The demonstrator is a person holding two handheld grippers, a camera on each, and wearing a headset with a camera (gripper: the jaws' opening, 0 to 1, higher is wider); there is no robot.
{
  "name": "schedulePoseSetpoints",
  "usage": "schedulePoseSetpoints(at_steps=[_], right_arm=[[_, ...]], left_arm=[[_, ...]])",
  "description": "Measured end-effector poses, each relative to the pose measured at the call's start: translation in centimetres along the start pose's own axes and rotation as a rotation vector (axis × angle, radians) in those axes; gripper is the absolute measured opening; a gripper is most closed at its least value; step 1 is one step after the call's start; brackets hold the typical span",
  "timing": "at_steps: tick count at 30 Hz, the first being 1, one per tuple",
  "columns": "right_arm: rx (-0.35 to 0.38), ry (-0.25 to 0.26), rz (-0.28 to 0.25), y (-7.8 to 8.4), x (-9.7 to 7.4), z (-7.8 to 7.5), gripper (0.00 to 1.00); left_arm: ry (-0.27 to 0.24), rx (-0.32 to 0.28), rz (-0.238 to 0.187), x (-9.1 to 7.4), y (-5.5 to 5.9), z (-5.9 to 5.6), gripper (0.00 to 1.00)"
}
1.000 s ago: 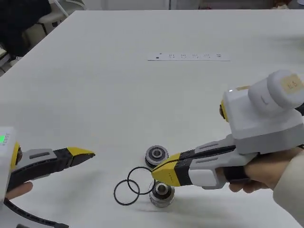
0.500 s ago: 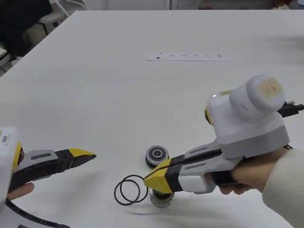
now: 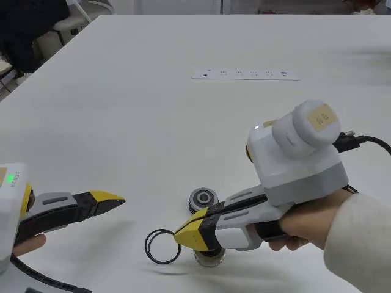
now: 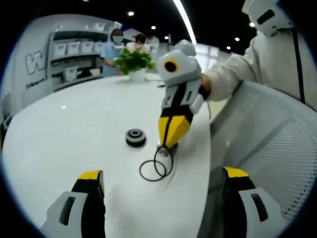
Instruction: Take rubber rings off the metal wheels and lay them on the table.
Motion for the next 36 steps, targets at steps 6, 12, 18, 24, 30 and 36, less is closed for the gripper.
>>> schedulePoseSetpoints(at_steps=[6, 12, 18, 24, 30, 36], right_arm=[[-0.012, 0.005, 0.028, 0.5, 1.0, 0.0, 0.00], [-0.008, 0.017, 0.046, 0.8, 1.4, -0.2, 0.00], [-0.021, 0.040, 0.045, 0.8, 1.6, -0.5, 0.00], [-0.023, 0.052, 0.046, 0.9, 1.6, -0.7, 0.03], [-0.031, 0.064, 0.044, 1.0, 1.4, -0.9, 0.04], [-0.041, 0.086, 0.031, 0.8, 0.8, -1.4, 0.05]], left_arm=[[0.002, -0.004, 0.003, 0.1, 0.1, 0.0, 1.00], [0.001, -0.010, 0.004, 0.1, 0.2, 0.0, 1.00], [0.004, -0.015, 0.007, 0.1, 0.3, 0.1, 1.00], [0.008, -0.019, 0.009, 0.2, 0.3, 0.1, 1.00], [0.004, -0.030, 0.005, 0.1, 0.3, 0.2, 1.00], [-0.001, -0.027, 0.002, 0.1, 0.2, 0.2, 0.99]])
Point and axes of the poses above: the centre of the closed fingertips' face, and the gripper's own axes: x roughly forward along the fingers, z roughly to its left, y roughly out of its underside, the point moved 6 cm from there along -x, roughly backward along the fingers, and after that the axes turned 4 degrees about y, right-handed, at the moved point
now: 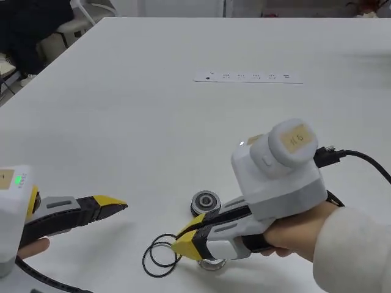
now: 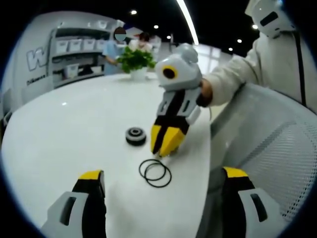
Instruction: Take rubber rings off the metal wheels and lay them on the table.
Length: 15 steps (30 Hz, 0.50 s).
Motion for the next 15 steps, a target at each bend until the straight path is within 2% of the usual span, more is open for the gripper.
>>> schedulePoseSetpoints(at_steps=[6, 9, 15], right_arm=[[0.017, 0.024, -0.036, -0.6, -0.9, -0.8, 0.05], [0.031, 0.049, -0.076, -1.3, -1.7, -1.5, 0.05], [0.069, 0.095, -0.132, -1.9, -3.1, -2.9, 0.06]], left_arm=[[0.000, -0.004, -0.003, 0.0, -0.1, 0.0, 0.97], [-0.001, -0.008, -0.005, 0.0, -0.1, 0.1, 0.96], [-0.023, -0.013, -0.038, -0.3, -0.7, 0.5, 0.91]])
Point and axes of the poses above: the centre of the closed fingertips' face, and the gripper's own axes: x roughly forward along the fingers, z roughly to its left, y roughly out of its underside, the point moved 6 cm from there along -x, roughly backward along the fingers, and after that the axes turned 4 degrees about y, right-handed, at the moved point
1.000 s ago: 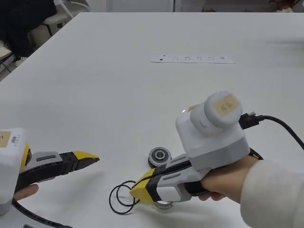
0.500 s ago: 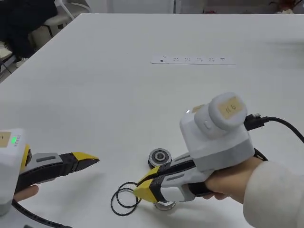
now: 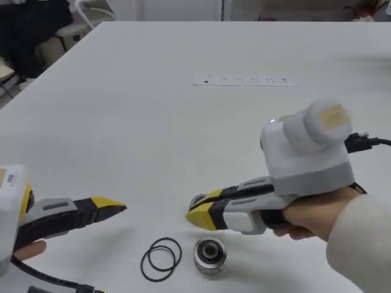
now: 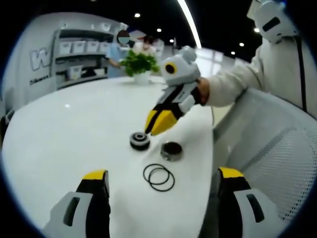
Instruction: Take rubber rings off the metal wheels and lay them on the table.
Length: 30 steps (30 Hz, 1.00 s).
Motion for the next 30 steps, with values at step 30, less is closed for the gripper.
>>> schedulePoseSetpoints(at_steps=[30], right_arm=[[-0.042, 0.114, 0.024, 2.0, -1.4, -3.4, 0.09]], left_arm=[[0.011, 0.234, -0.009, 2.0, -7.4, 3.6, 0.65]])
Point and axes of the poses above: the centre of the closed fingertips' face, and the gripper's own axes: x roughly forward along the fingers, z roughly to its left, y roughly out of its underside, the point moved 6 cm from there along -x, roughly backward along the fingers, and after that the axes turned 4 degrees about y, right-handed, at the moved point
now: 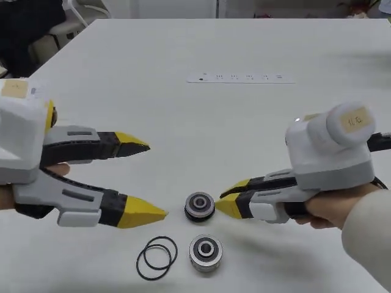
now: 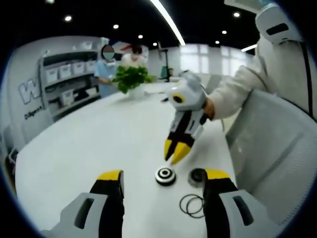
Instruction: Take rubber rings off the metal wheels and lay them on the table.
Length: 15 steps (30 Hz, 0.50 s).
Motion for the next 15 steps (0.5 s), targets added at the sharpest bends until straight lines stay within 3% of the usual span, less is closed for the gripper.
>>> schedulePoseSetpoints(at_steps=[7, 15], right_arm=[[0.000, -0.003, 0.016, 0.5, 0.3, 0.0, 0.10], [-0.017, -0.006, 0.010, 0.6, 0.5, 0.0, 0.11]], left_arm=[[0.029, 0.007, 0.000, 1.8, 0.0, 0.8, 0.55], [0.038, 0.010, 0.031, 3.9, 1.1, 1.7, 0.42]])
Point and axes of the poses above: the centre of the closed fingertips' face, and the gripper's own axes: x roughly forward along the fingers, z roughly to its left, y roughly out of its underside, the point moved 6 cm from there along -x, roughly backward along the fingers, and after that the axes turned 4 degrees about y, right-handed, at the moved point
